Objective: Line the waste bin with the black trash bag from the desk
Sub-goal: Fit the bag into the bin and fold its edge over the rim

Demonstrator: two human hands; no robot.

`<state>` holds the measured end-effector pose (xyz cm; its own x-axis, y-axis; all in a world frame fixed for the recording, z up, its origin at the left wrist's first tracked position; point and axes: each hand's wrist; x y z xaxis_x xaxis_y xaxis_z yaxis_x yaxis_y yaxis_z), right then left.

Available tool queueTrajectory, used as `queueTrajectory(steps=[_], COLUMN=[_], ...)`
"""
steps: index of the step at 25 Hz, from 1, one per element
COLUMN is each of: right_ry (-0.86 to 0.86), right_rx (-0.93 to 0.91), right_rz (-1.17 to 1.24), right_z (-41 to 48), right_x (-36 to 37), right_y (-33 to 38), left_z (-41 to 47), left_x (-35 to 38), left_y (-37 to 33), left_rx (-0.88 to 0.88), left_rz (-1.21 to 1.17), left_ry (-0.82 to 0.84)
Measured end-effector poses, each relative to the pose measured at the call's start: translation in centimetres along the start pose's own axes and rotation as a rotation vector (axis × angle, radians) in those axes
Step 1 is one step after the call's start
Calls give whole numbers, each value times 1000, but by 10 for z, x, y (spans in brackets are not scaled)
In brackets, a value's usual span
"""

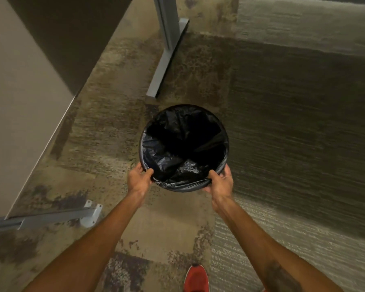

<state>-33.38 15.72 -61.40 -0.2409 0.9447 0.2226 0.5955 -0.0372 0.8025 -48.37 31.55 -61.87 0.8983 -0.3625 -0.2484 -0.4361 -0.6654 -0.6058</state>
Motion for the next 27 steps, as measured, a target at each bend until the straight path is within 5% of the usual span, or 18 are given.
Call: queueTrajectory(steps=[23,27], right_ry=[165,201], right_rx=[101,107], right_rz=[-126,-246], right_z=[31,24], right_x=[50,47], right_y=[-38,-22], left_z=[57,41], left_x=[-38,-39], left_y=[-18,-27], left_rx=[-31,33], left_rz=[143,349], left_ry=[-35,-99])
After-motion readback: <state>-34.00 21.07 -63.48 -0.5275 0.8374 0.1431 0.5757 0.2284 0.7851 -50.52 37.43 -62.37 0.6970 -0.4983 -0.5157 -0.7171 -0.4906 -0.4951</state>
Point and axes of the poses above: each hand's wrist, its own z-axis towards the middle knuckle, its own x-axis out of the palm, y = z × x, and after that the axes turned 14 degrees about -x, right-handed
